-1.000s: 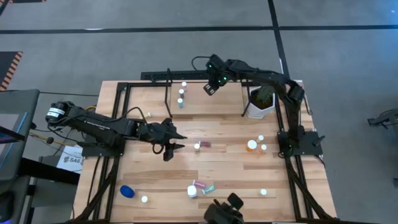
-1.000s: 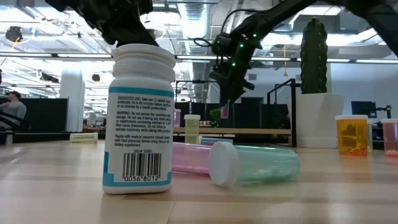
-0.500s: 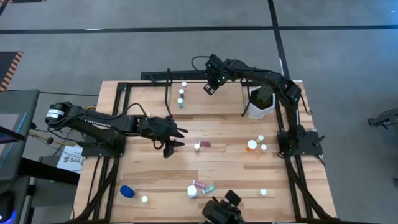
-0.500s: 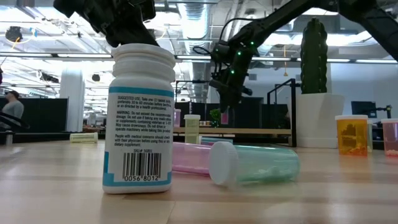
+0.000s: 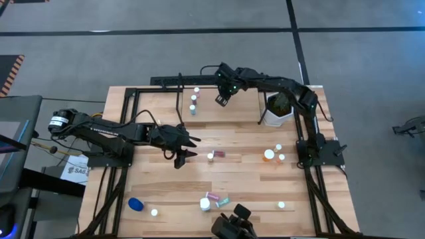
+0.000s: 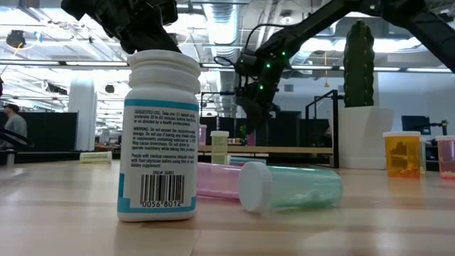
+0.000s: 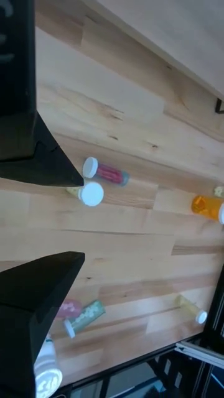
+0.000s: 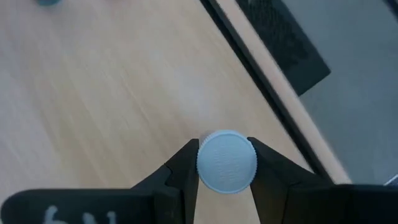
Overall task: Pick and place medicine bottles onto shelf by color
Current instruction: Put the blue pill bottle on the shelf, then put the yellow pill bottle on the shelf
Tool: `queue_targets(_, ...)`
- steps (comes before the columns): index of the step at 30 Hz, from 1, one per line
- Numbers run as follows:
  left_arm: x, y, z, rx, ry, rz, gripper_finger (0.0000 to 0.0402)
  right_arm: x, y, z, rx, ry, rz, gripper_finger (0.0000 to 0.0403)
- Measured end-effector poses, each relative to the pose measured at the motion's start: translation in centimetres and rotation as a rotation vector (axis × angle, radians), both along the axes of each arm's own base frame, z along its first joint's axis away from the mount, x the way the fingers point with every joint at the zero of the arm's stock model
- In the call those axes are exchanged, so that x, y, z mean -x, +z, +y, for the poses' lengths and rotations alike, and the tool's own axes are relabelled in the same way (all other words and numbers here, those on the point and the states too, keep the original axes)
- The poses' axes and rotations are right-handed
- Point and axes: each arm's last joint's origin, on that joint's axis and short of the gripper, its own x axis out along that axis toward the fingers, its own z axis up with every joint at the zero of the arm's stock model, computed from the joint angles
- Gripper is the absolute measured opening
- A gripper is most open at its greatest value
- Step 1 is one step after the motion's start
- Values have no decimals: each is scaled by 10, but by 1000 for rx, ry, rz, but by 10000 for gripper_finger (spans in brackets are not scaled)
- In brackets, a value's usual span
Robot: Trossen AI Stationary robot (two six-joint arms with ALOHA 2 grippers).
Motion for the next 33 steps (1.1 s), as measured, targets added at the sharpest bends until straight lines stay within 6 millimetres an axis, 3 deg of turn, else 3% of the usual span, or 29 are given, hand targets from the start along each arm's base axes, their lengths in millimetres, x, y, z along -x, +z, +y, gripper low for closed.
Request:
queue_targets(17,0,0,0,9,17,1,168,-4,-3,-3,30,-2,-22,151)
queue_targets(27,0,0,0,9,18,5,168,-4,-3,-2,28,0,-18,220)
queue_targets(33,0,0,0,9,19,5,168,-3,12,-1,8,1,12,249)
